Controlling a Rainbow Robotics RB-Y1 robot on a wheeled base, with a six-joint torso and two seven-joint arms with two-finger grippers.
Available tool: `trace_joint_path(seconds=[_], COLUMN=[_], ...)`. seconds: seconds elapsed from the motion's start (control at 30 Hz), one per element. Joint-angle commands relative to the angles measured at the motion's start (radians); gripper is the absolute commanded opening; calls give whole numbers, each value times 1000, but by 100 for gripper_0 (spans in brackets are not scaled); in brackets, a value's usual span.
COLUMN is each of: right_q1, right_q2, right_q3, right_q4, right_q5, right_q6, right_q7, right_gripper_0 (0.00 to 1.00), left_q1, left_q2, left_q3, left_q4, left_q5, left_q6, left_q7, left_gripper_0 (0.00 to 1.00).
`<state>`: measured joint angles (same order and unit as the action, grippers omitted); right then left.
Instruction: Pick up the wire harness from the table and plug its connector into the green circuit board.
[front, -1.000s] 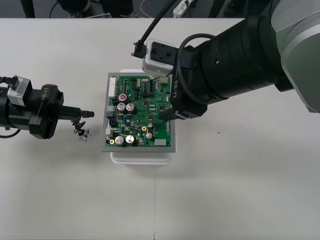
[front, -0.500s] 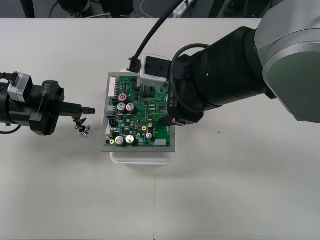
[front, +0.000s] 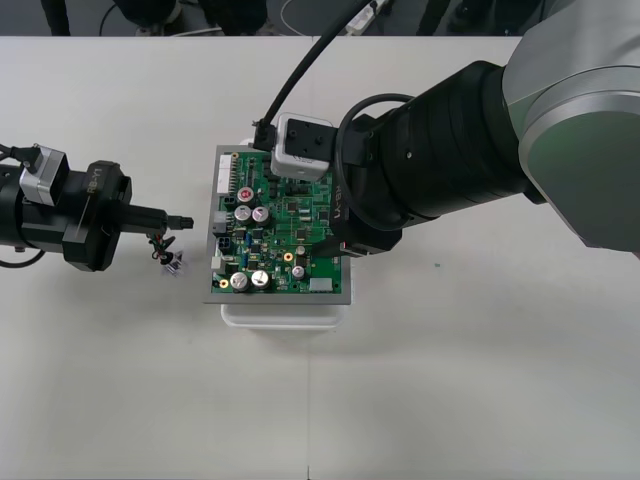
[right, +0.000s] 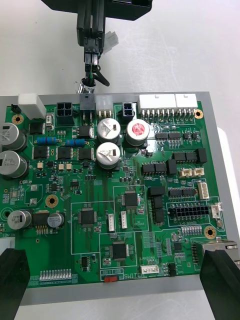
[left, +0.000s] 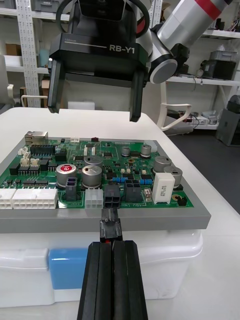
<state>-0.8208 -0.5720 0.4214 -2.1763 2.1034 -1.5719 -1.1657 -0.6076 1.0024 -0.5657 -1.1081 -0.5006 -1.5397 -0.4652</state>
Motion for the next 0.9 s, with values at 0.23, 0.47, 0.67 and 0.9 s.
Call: trace_joint_path(seconds=[0.23,0.47,0.67,0.9], right_q1=[29,28,28,29], right_q2=[20,20,23,23], right_q3=[-16,-16,-16,-15], right_q4=[-66,-79,-79,-79], right_q5=[27,55,75,83], right_q6=[1,1,1,1], right_q7=[31,37,40,47], right_gripper_0=[100,100,100,100], left_q1=[-55,-63,-66,-70], left_q2=[-28,-37,-45,-50], left_q3=[1,1,1,1], left_q4=[-21,-21,-22,-21], left_q5=[-15,-27,-32,-44], left_q6=[-31,-31,-31,-31], left_q7=[-49,-49,-50,-46], left_gripper_0=[0,0,0,0])
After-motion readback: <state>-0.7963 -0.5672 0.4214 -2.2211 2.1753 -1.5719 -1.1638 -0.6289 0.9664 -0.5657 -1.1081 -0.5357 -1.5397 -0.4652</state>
